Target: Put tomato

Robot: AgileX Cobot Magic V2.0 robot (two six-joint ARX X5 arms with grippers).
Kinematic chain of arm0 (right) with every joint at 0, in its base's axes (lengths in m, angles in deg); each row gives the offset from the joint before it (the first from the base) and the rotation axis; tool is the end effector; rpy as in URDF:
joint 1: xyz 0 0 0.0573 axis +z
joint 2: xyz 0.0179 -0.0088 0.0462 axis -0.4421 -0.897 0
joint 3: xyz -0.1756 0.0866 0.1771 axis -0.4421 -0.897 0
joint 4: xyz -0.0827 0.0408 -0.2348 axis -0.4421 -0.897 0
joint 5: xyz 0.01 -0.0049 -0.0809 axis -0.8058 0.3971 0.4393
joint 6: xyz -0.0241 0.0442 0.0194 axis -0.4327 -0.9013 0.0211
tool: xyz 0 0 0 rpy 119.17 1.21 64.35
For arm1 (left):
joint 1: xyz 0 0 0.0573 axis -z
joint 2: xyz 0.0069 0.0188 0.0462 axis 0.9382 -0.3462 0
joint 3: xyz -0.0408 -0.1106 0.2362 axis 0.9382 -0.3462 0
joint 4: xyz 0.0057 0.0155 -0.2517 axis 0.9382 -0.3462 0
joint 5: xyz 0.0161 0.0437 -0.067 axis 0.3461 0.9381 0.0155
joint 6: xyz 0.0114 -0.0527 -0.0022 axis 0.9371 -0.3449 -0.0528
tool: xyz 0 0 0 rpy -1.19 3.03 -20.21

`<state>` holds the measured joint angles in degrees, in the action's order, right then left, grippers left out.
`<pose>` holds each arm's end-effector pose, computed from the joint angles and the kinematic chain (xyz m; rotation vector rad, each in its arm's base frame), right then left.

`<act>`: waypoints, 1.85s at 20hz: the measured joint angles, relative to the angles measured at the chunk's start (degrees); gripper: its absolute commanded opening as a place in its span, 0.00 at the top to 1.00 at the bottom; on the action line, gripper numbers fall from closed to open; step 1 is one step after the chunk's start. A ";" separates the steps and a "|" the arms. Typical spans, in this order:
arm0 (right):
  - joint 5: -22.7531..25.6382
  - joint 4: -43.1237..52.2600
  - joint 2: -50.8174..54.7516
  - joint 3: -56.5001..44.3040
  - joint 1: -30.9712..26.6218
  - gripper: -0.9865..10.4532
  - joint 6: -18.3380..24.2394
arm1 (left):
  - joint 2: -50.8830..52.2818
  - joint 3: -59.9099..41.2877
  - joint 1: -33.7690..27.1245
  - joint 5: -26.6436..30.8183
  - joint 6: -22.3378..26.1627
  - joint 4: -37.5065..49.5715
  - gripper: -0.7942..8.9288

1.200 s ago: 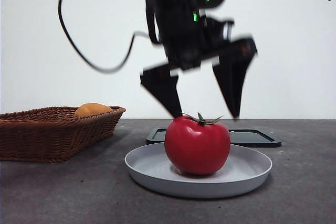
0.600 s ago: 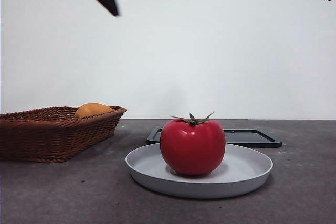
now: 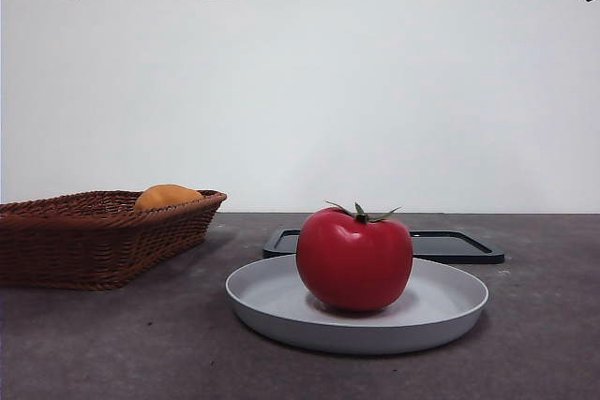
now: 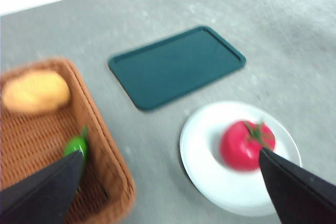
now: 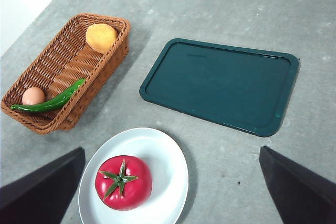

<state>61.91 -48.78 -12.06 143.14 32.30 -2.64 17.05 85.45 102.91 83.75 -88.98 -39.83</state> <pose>0.1786 0.0322 0.3504 0.2019 0.6153 0.5263 0.1387 -0.0926 0.3223 0.1036 0.4591 -0.6193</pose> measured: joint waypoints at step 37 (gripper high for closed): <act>17.99 -10.14 -52.68 17.49 34.45 0.56 -2.82 | 4.63 -1.86 0.00 -0.11 -0.15 2.14 0.24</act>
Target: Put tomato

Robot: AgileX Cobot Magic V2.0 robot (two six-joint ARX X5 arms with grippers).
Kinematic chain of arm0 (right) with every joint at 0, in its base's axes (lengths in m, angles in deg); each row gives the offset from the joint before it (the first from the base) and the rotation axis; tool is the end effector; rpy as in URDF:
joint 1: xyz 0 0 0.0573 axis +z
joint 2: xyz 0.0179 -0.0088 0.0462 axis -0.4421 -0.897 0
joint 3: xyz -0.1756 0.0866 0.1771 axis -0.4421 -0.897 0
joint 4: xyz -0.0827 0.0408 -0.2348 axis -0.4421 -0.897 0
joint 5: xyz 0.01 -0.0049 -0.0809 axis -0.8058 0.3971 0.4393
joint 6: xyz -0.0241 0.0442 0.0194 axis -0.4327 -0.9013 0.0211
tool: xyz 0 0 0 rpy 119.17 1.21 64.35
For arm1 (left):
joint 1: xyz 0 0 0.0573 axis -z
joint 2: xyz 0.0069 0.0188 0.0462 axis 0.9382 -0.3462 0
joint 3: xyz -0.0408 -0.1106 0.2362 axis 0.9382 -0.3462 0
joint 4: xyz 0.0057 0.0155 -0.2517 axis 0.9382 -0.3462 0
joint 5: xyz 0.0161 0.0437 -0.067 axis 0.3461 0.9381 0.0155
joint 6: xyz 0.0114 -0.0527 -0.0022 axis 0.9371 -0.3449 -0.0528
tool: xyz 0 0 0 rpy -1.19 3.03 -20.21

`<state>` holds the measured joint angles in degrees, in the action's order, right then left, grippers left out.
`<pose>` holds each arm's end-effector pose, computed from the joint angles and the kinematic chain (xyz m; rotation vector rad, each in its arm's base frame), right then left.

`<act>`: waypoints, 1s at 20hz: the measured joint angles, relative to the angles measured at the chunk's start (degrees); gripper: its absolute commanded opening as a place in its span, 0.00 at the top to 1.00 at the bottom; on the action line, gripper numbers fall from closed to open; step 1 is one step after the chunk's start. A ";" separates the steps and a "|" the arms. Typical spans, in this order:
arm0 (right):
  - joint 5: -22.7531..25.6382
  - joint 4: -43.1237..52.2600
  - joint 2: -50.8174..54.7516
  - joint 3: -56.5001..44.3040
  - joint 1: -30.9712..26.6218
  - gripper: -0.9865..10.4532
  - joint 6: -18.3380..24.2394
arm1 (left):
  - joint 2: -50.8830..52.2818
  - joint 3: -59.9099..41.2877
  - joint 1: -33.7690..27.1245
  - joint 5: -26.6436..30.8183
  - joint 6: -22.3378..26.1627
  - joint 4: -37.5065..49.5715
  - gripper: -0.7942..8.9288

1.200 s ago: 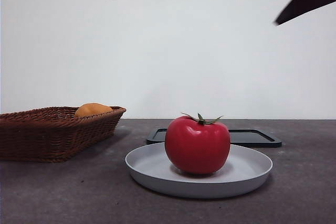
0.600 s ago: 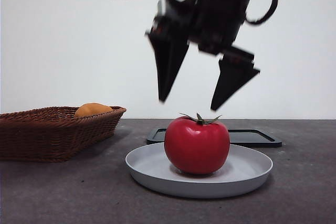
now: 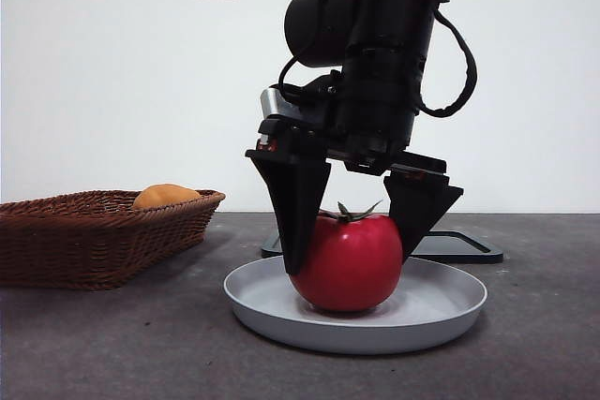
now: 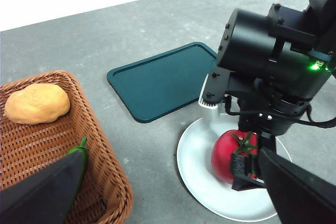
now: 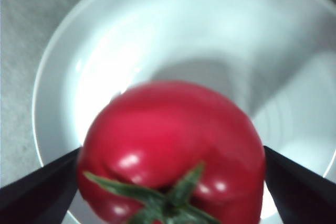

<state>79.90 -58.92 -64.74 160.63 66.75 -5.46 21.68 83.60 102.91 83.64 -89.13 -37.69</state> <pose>0.2691 0.2360 0.1938 -0.2691 1.4071 0.6093 0.1260 -0.0843 0.3263 0.0781 0.3758 -0.6254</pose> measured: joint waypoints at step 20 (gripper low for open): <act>-1.55 -5.31 -19.52 40.33 -18.82 0.71 0.70 | 0.00 0.00 0.00 0.00 0.00 0.09 0.24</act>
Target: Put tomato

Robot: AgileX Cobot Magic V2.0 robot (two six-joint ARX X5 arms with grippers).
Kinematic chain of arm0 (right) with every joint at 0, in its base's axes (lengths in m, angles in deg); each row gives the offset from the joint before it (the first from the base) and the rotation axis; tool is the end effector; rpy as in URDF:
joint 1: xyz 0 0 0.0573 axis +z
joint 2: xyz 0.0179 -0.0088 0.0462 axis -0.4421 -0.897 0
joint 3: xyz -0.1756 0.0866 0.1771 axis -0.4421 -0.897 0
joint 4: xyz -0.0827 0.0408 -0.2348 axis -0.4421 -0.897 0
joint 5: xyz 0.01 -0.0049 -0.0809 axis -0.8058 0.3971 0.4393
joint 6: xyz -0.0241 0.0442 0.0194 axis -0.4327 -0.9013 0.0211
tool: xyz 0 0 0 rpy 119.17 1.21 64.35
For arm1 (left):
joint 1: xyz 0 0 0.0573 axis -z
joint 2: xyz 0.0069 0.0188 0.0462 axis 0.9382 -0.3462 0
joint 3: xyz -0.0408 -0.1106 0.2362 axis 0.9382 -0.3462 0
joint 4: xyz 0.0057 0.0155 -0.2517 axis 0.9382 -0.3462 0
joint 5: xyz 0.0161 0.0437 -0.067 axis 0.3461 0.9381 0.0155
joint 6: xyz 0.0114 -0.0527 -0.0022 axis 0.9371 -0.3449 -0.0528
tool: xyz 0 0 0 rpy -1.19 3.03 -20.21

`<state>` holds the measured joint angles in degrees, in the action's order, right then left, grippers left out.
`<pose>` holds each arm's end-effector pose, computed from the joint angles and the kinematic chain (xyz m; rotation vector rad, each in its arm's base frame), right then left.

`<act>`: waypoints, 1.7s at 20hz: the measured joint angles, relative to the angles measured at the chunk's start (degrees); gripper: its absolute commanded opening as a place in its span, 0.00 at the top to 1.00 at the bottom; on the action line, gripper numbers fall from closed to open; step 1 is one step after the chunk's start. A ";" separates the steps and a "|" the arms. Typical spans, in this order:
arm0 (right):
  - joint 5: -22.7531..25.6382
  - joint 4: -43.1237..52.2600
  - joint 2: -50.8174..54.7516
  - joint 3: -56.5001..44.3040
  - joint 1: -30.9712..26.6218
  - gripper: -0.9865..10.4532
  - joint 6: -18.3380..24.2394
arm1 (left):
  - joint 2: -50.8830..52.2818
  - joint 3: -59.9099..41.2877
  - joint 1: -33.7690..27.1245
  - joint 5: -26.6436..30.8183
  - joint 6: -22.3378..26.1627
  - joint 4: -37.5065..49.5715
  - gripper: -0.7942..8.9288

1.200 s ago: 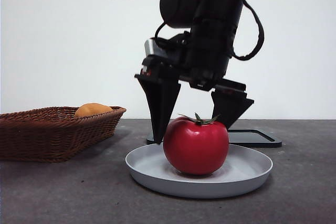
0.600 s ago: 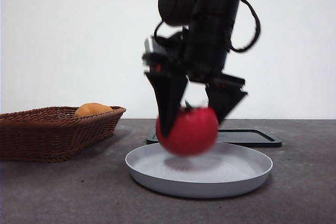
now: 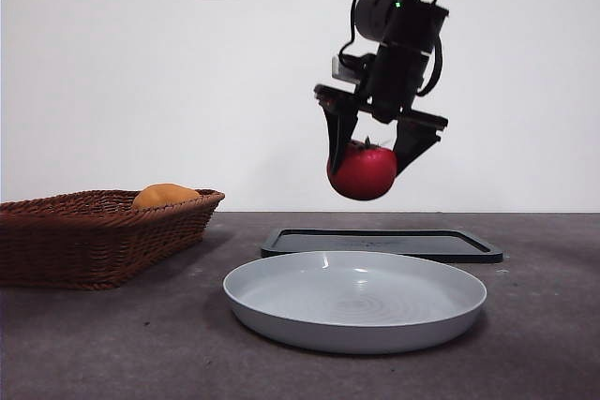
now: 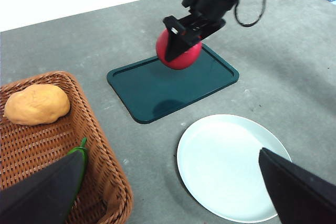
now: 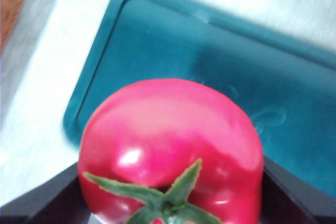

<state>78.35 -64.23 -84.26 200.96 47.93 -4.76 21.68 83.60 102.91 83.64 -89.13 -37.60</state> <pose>0.4354 0.1789 0.2529 0.0083 1.1484 0.4213 0.1260 -0.0843 0.3264 0.0777 0.3743 -0.6255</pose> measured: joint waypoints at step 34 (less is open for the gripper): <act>7.72 -21.88 21.44 15.74 -5.97 0.30 6.64 | 0.00 0.00 0.00 0.00 0.00 0.04 0.24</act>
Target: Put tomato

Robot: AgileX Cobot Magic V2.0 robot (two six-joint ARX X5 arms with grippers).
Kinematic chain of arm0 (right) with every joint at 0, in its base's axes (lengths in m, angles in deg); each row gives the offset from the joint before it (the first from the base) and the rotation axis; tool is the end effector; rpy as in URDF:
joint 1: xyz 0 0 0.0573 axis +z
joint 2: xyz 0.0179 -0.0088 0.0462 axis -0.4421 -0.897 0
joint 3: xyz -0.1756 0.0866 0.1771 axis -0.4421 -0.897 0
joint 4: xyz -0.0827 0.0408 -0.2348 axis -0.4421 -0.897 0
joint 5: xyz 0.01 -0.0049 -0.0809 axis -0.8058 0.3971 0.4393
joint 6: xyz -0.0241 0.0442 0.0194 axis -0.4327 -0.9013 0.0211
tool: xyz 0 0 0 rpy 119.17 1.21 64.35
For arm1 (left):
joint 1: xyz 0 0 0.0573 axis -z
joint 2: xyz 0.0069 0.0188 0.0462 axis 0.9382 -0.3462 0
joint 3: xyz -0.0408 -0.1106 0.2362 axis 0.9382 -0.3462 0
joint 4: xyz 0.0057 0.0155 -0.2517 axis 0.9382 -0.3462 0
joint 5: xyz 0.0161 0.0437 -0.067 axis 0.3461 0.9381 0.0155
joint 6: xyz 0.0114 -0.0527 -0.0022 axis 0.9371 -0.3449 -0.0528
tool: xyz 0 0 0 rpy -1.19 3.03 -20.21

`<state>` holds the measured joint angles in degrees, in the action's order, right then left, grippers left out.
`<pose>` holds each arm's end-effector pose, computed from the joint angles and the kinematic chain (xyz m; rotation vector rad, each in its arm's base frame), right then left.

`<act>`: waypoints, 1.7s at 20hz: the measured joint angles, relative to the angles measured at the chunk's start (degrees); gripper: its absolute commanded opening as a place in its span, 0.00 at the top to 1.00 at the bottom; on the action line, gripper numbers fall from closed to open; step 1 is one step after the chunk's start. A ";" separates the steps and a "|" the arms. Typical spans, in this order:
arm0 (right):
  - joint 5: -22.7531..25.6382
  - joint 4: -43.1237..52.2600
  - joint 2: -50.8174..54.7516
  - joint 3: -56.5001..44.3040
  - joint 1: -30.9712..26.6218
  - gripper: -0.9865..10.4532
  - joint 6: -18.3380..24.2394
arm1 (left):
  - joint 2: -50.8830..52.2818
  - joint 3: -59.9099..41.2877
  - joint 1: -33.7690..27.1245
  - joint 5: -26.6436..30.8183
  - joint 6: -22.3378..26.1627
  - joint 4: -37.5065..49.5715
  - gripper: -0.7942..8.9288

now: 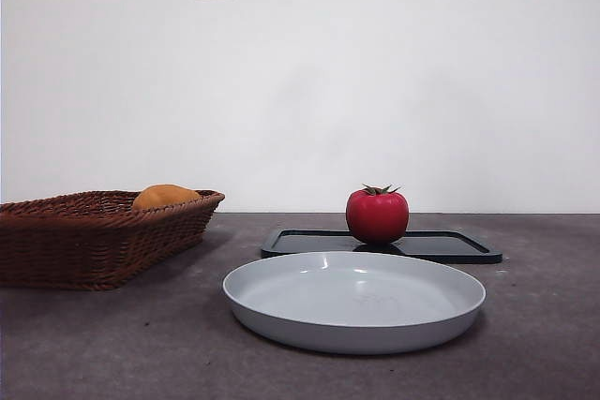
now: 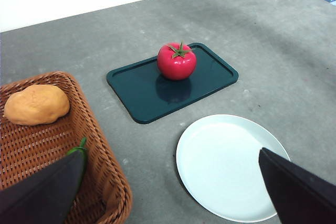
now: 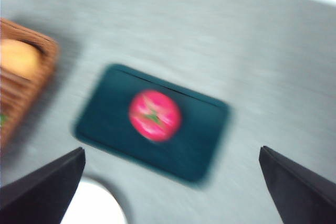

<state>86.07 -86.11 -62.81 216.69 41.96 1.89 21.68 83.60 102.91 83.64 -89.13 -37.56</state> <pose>0.3255 0.0932 0.4566 -0.0771 0.8436 0.2914 0.1260 -0.0843 0.3265 0.0775 0.3736 -0.6255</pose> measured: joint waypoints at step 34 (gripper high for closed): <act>-10.88 40.04 71.60 -91.45 0.83 0.81 1.20 | 0.00 0.00 0.00 0.00 -0.20 0.00 0.77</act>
<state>75.18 -46.07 8.79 125.24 42.79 3.09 21.68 83.60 102.91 83.64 -89.33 -37.56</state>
